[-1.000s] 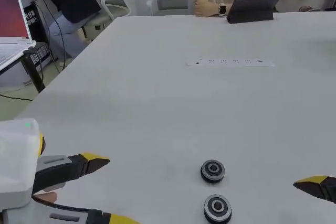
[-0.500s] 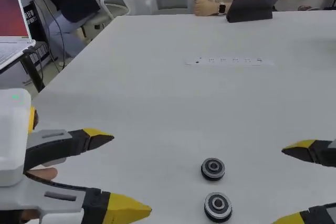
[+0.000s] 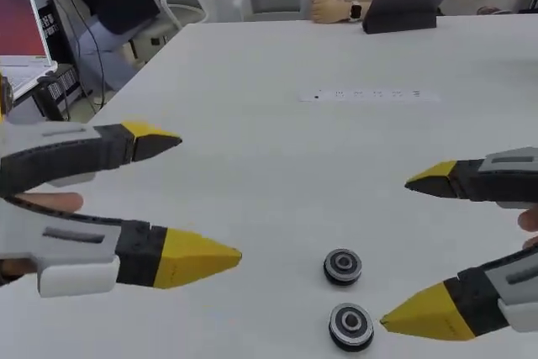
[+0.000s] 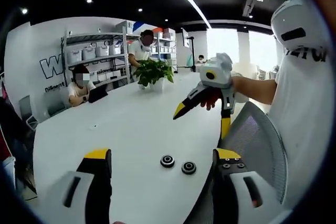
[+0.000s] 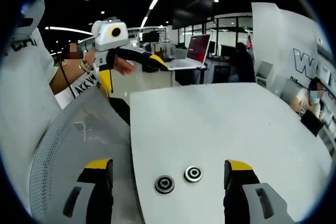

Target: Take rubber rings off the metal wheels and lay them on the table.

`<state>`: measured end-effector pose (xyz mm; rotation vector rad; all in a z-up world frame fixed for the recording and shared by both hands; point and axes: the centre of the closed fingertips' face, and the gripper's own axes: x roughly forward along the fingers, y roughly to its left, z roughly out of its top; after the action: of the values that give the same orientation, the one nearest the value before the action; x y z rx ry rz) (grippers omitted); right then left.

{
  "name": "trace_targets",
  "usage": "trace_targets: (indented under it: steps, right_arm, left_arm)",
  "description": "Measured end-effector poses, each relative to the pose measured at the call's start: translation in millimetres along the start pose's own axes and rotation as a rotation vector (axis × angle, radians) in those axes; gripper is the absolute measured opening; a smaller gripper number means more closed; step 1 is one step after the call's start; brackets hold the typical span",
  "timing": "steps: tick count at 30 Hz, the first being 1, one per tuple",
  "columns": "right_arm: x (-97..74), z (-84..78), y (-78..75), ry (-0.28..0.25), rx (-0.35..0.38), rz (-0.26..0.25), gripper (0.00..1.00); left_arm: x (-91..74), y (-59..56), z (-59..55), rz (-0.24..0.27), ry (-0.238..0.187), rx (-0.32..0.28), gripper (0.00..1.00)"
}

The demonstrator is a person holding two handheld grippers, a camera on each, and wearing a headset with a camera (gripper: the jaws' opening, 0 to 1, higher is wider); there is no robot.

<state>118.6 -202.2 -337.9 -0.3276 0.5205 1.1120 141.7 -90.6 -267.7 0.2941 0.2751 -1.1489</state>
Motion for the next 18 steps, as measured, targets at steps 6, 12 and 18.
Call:
trace_targets:
  steps: [6,12,18]
  right_arm:
    - [6.9,4.6,-4.4,-0.036,-0.003,0.016,0.81]
    - [14.8,-9.2,-6.0,-0.050,0.048,0.042,0.77]
    - [20.9,-12.9,1.5,-0.128,0.111,0.095,0.74]
  left_arm:
    - [11.3,2.0,9.6,-0.025,0.011,0.061,0.74]
    - [32.8,-2.4,14.8,-0.060,-0.017,0.069,0.73]
    - [61.4,-6.8,18.1,-0.073,-0.066,0.096,0.71]
